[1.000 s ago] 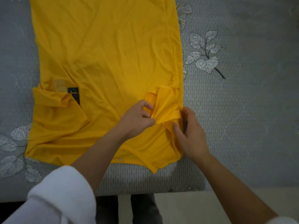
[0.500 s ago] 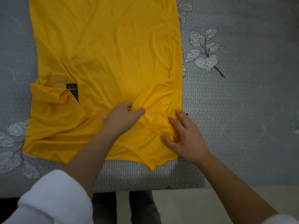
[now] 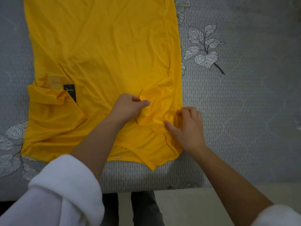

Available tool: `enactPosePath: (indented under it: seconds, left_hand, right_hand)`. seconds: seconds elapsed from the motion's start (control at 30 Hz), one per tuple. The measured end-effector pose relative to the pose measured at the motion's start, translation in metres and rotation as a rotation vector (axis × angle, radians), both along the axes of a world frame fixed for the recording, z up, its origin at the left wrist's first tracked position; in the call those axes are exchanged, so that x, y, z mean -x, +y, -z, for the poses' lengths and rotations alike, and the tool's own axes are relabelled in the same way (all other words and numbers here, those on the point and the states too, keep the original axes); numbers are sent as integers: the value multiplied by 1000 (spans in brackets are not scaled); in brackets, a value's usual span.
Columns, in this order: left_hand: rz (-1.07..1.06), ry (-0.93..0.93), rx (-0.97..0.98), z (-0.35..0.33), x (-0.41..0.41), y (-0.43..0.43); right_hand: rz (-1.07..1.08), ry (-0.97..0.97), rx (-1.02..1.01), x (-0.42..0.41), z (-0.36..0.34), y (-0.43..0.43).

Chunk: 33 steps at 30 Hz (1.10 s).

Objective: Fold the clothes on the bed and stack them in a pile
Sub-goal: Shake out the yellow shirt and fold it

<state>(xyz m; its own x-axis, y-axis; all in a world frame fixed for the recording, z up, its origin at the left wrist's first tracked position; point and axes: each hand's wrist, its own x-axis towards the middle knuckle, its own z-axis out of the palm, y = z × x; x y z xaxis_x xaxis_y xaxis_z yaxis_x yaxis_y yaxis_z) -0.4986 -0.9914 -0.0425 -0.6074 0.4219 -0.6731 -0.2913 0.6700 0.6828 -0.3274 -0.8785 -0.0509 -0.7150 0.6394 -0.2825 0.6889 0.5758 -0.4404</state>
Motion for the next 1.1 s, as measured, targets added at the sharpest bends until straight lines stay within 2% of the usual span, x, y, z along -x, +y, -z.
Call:
enactPosePath:
  seconds: [0.07, 0.13, 0.17, 0.27, 0.37, 0.43, 0.57, 0.67, 0.73, 0.8, 0.87, 1.03, 1.1]
  left_hand:
    - [23, 19, -80, -3, -1, 7]
    - [11, 34, -219, -8, -3, 11]
    - [44, 103, -228, -10, -3, 9]
    - [193, 385, 2, -5, -3, -13]
    - [111, 465, 72, -3, -9, -51]
    - [148, 590, 116, -3, -14, -86]
    - [398, 744, 309, -6, -21, -165]
    - [608, 800, 464, -6, -27, -208]
    - [771, 757, 556, -5, -27, -223]
    - [913, 703, 652, -2, -22, -225]
    - [952, 703, 638, 2, -14, -220]
    - [854, 800, 476, -11, 11, -209]
    - [789, 804, 424, -23, 19, -208]
  right_hand:
    - [-53, -26, -26, 6, 3, 4]
    - [-24, 41, -12, 6, 0, 9]
    - [9, 70, -7, 4, -2, 10]
    - [-26, 15, -44, -9, -9, 6]
    - [-278, 1, -59, -26, -15, -8]
    - [-494, -51, -21, -36, -15, -18]
    - [-757, -190, -22, -52, -7, -33]
    - [-817, -162, -120, -47, -7, -37]
    - [-848, -143, -172, -37, -7, -37]
    - [-848, -169, -198, -23, -8, -41]
    - [-783, -167, -221, -11, -11, -43]
    - [-596, -135, -76, 9, -20, -32]
    - [-489, -110, -78, 18, -28, -26]
